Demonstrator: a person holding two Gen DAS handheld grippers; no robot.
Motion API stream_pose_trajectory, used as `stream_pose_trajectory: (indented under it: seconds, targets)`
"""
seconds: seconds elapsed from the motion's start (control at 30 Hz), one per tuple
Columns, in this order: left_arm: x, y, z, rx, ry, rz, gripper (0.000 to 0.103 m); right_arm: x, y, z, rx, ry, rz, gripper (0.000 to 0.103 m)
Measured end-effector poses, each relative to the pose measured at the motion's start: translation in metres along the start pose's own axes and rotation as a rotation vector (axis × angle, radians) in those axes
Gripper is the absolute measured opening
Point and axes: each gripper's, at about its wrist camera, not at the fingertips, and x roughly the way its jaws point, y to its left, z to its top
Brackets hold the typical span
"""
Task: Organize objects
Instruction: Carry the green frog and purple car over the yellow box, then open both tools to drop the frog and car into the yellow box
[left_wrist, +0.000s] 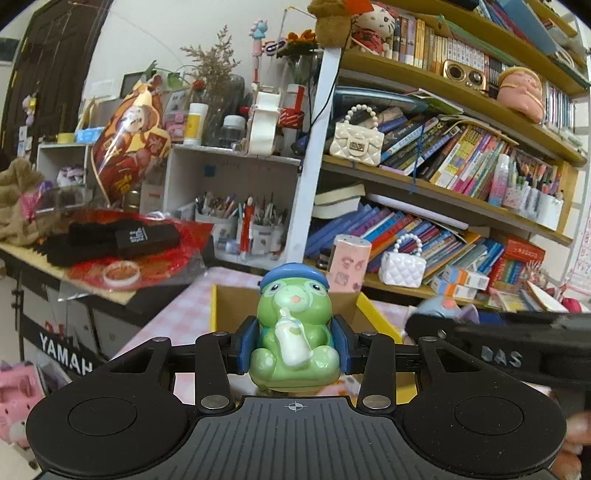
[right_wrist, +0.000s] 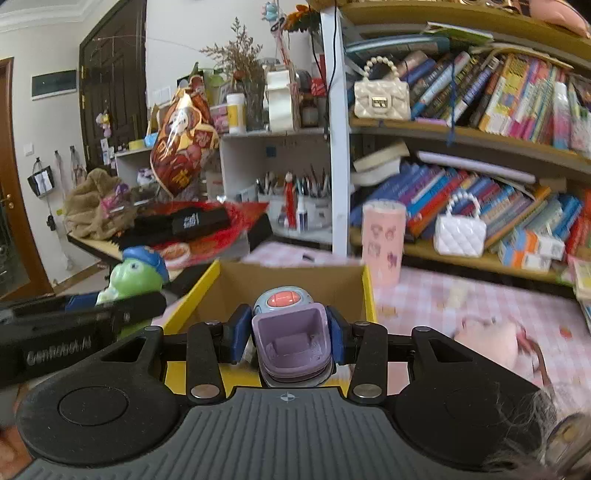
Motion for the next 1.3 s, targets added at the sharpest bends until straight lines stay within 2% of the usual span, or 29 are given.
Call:
stream_pose_trajectory:
  seconds: [0.27,0.53,0.77,0.87,1.0,1.13,1.17,1.2,1.23,1.3]
  targets:
    - [0.057,-0.012,-0.008,0.047,0.088,0.034,0.041,0.071,-0.022,0.011,-0.06,0.052,-0.011,0.04]
    - [0.098,-0.02,-0.03,0.089,0.217,0.099,0.041,0.133,-0.032,0.006,-0.125,0.164,0.058,0.04]
    - [0.111,-0.02,-0.04,0.096,0.293,0.135,0.044,0.172,-0.029,0.0,-0.191,0.266,0.114,0.04]
    - [0.111,-0.022,-0.04,0.091,0.297,0.138,0.046,0.179,-0.028,-0.003,-0.202,0.297,0.13,0.04]
    - [0.109,-0.024,-0.04,0.094,0.288,0.146,0.056,0.182,-0.029,-0.005,-0.207,0.317,0.136,0.039]
    - [0.108,-0.025,-0.039,0.087,0.28,0.141,0.058,0.185,-0.031,-0.006,-0.204,0.328,0.125,0.038]
    - [0.107,-0.026,-0.039,0.087,0.279,0.14,0.06,0.185,-0.032,-0.006,-0.201,0.33,0.122,0.039]
    - [0.107,-0.026,-0.039,0.087,0.277,0.14,0.063,0.185,-0.033,-0.005,-0.195,0.331,0.12,0.049]
    - [0.105,-0.026,-0.038,0.088,0.272,0.139,0.064,0.185,-0.034,-0.004,-0.188,0.33,0.119,0.053]
    - [0.103,-0.027,-0.037,0.09,0.263,0.138,0.067,0.181,-0.033,-0.003,-0.187,0.313,0.118,0.055]
